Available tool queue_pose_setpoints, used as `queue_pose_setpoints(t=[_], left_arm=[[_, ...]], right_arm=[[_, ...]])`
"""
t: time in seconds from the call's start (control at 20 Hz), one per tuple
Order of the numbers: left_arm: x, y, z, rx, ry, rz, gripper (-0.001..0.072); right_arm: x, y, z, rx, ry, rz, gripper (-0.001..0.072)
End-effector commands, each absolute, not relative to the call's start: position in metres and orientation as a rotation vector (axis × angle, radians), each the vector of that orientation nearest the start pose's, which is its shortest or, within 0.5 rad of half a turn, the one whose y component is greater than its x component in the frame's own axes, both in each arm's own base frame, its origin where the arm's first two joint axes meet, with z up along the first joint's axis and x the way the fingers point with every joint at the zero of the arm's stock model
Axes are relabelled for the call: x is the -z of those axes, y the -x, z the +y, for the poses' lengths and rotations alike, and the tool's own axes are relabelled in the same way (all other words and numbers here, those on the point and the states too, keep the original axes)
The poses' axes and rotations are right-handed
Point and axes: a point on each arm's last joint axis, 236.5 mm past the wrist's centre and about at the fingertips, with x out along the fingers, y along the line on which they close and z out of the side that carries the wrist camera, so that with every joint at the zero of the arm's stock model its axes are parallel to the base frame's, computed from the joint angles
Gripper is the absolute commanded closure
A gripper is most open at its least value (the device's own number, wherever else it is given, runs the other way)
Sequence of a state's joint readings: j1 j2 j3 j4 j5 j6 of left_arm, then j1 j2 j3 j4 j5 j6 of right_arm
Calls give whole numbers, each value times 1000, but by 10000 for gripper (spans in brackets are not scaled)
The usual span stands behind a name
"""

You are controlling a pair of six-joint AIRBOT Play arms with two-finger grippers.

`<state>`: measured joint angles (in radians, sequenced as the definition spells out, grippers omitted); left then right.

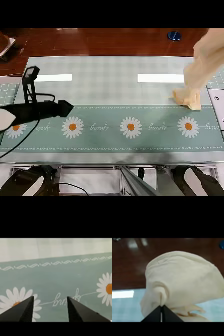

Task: Fold the shirts.

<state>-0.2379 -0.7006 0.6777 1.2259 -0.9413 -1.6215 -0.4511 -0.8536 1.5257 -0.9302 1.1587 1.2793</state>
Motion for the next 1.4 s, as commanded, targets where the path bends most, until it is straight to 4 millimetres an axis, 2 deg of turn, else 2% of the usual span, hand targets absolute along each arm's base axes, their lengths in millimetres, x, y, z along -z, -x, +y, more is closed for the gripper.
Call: queue_pose_setpoints(t=[0.0, 0.1, 0.2, 0.3, 0.4, 0.45, 0.55, 0.6, 0.75, 0.9, 1.0, 1.05, 1.15, 1.2, 1.25, 1.3, 1.35], left_arm=[[-21, -255, -133, 337, 288, 1057, 198], [-22, -261, -135, 335, 311, 1026, 198], [-28, -269, -137, 335, 334, 985, 198], [-33, -275, -138, 335, 353, 953, 198], [-35, -278, -138, 326, 370, 942, 198], [-35, -278, -138, 326, 371, 939, 198], [-36, -279, -138, 325, 372, 935, 198], [-36, -279, -138, 326, 371, 935, 198], [-36, -279, -138, 326, 372, 935, 198], [-31, -276, -138, 325, 366, 954, 198], [-25, -272, -138, 325, 362, 992, 198], [-21, -269, -139, 325, 360, 1010, 198], [-19, -267, -138, 325, 357, 1025, 198], [-19, -267, -137, 321, 350, 1023, 198], [-18, -268, -134, 316, 337, 1022, 198], [-18, -268, -131, 308, 331, 1023, 198], [-18, -267, -126, 295, 337, 1037, 198]], right_arm=[[-449, -304, 34, -303, -151, 167, 691], [-475, -289, 54, -376, -158, 99, 692], [-491, -278, 73, -455, -183, 58, 692], [-491, -268, 89, -532, -200, 75, 691], [-471, -261, 111, -605, -162, 159, 692], [-455, -257, 124, -654, -142, 220, 692], [-402, -255, 153, -749, -129, 401, 691], [-368, -257, 170, -790, -139, 504, 691], [-265, -261, 241, -902, -206, 727, 691], [-145, -253, 316, -921, -292, 937, 691], [-77, -241, 352, -915, -267, 1067, 691], [-50, -234, 367, -910, -268, 1141, 691], [-12, -230, 381, -882, -303, 1246, 682], [-3, -233, 381, -862, -336, 1283, 534], [-5, -237, 375, -864, -358, 1297, 286], [-17, -243, 365, -895, -346, 1295, 304], [-36, -253, 345, -911, -338, 1290, 304]])
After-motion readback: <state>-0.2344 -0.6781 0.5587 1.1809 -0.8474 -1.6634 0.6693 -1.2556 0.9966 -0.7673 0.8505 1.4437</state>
